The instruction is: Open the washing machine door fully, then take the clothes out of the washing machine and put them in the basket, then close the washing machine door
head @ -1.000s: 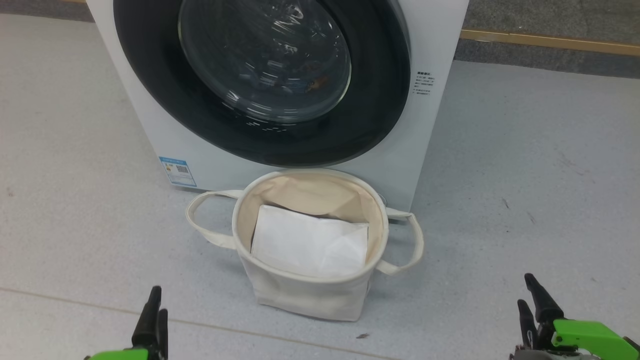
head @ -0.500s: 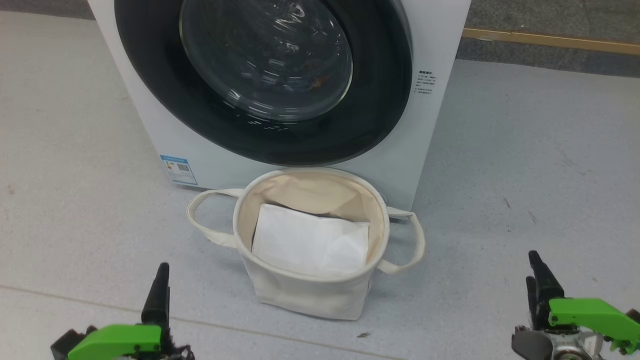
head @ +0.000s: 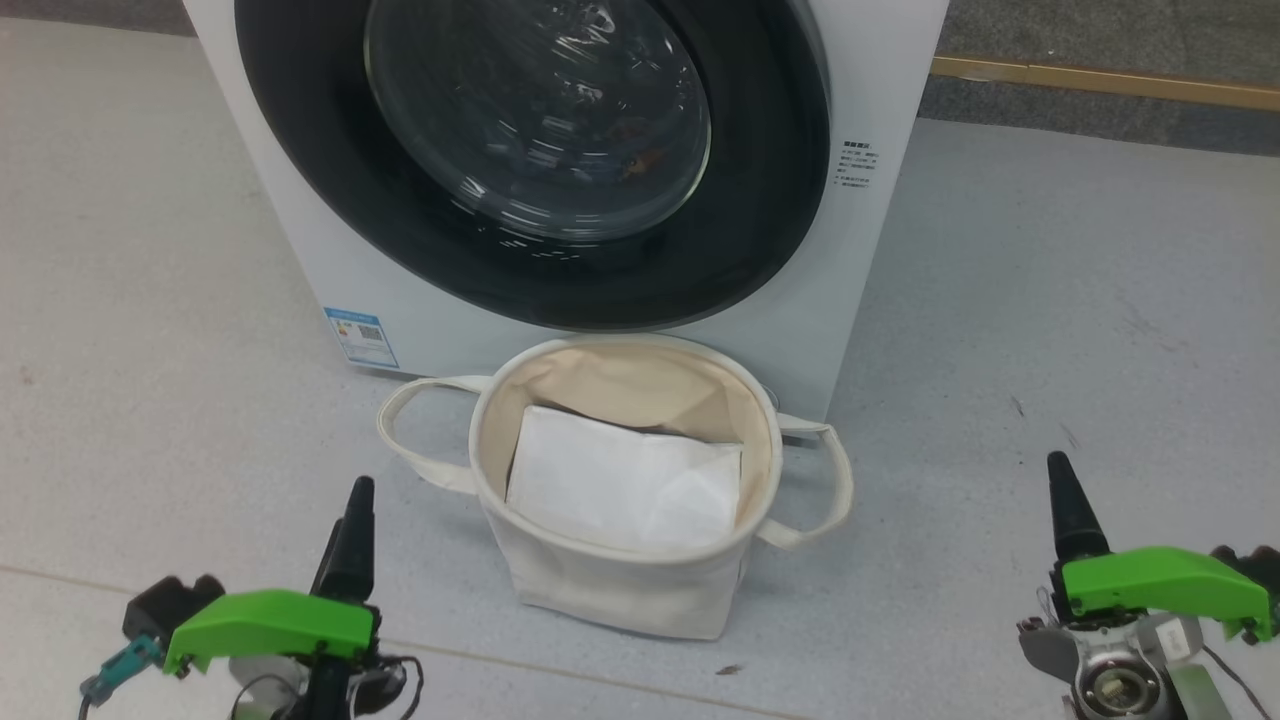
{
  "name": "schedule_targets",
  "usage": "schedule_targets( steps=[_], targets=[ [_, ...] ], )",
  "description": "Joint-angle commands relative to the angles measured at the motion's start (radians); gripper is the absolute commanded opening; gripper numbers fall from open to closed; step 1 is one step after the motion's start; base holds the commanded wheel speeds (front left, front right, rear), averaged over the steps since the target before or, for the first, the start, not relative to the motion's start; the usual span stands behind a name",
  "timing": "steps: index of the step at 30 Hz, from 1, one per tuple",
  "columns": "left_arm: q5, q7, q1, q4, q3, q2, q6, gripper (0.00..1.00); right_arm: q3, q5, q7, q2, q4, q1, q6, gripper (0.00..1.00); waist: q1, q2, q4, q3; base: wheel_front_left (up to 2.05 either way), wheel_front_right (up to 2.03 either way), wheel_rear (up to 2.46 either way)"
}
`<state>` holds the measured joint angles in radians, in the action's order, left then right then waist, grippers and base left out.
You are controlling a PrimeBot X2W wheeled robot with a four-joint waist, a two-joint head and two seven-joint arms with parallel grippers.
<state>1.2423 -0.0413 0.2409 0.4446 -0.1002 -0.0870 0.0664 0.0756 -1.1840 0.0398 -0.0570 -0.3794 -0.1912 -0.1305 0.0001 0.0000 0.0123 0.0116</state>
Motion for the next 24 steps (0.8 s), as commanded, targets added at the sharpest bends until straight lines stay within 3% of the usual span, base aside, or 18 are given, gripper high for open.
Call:
schedule_targets(
  steps=[1, 24],
  targets=[
    [-0.037, -0.014, 0.069, -0.024, 0.002, -0.023, -0.008, 1.00, -0.019, 0.052, 0.015, -0.018, 0.041, -0.067, 0.000, 1.00, -0.0001, 0.0000, 0.000, -0.001, 0.00, 0.00, 0.00],
    [-0.403, -0.078, 0.162, 0.009, -0.093, -0.074, -0.086, 1.00, -0.041, 0.542, 0.080, -0.008, 0.067, -0.119, 0.000, 1.00, -0.0001, 0.0000, -0.003, -0.008, 0.00, 0.00, 0.00]
  ],
)
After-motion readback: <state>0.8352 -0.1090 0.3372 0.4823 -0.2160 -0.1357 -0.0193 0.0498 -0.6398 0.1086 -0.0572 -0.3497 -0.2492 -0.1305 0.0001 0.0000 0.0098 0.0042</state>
